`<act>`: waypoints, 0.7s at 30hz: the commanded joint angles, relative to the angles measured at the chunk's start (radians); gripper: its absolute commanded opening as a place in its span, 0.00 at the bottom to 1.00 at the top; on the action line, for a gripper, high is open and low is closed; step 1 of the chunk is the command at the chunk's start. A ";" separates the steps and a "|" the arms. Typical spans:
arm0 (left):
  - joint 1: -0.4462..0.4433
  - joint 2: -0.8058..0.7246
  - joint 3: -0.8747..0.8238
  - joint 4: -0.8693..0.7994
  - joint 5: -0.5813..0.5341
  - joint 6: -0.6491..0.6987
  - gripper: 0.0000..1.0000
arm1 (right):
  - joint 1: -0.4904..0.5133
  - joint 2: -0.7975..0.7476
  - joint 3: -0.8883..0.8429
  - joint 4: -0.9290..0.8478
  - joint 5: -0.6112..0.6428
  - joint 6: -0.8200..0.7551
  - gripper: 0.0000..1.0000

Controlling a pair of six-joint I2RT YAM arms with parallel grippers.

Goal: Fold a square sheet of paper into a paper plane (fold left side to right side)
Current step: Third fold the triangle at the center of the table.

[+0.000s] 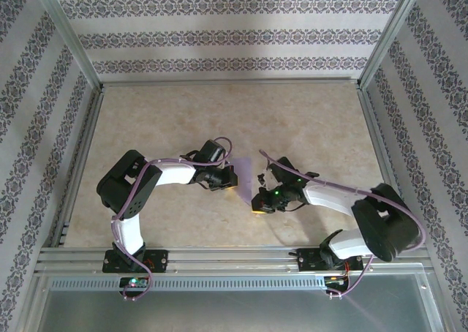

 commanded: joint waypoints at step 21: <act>-0.008 0.051 0.002 -0.104 -0.086 0.021 0.05 | 0.004 0.210 0.131 0.052 0.118 -0.004 0.00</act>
